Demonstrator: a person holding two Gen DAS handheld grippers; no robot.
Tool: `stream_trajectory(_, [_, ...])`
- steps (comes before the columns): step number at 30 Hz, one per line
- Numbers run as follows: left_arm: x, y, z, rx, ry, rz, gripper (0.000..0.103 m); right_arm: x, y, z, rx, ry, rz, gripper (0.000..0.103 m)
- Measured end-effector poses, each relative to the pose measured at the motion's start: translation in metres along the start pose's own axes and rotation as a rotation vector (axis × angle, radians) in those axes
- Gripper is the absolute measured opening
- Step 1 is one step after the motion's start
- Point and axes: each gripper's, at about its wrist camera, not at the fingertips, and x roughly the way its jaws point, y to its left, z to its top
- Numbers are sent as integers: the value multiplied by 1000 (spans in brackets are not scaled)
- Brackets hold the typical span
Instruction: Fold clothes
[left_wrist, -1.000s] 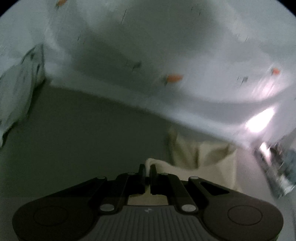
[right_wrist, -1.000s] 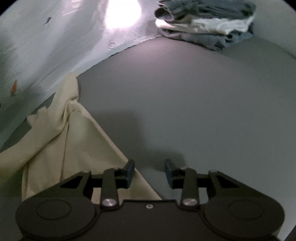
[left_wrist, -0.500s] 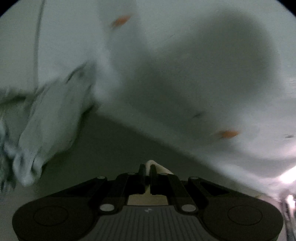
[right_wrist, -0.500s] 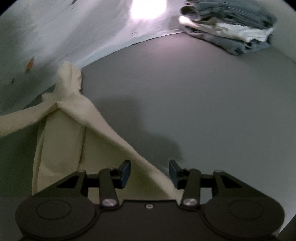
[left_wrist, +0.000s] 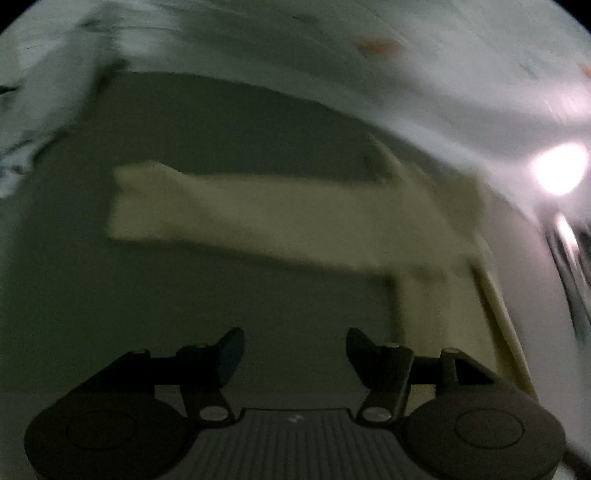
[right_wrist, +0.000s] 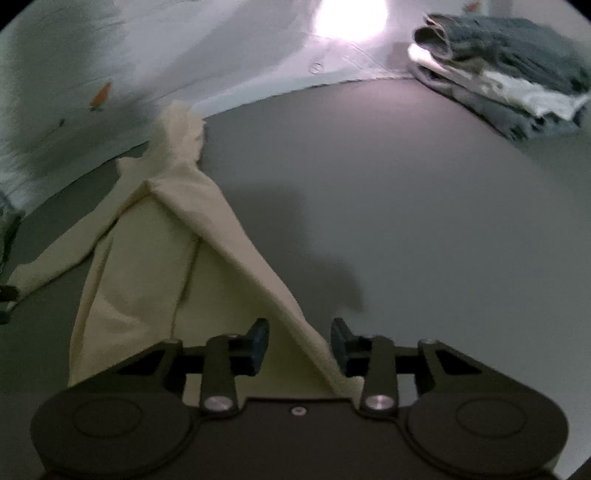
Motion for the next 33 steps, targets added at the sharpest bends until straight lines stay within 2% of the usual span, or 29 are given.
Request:
stream_trajectory(3, [0, -36, -39, 91, 55, -37, 68, -7, -4, 1, -49, -8, 27, 30])
stream_trajectory(7, [-1, -68, -78, 146, 106, -61, 70, -16, -15, 6, -115, 1, 81, 21])
stream_trajectory(10, [-4, -80, -96, 133, 112, -47, 74, -15, -23, 9, -131, 39, 131, 19])
stream_trajectory(13, [-4, -84, -111, 112, 138, -20, 74, -9, -26, 8, -173, 96, 157, 19])
stream_trajectory(15, [-3, -83, -120, 88, 162, -4, 75, -8, -25, 5, -215, 100, 167, 18])
stream_trajectory(18, [2, -82, -134, 74, 198, 27, 78, -10, -27, 4, -220, 113, 213, 8])
stream_trajectory(22, [3, -88, -147, 114, 195, 69, 82, -11, -38, 5, -92, 136, 331, 4])
stream_trajectory(25, [5, -94, -151, 157, 193, 82, 86, -6, -52, 3, 103, 167, 471, 3])
stream_trajectory(30, [8, -95, -153, 155, 184, 78, 91, 12, -67, -11, 458, 235, 711, 3])
stream_trajectory(33, [9, -94, -154, 156, 180, 60, 96, 21, -64, -21, 560, 277, 782, 3])
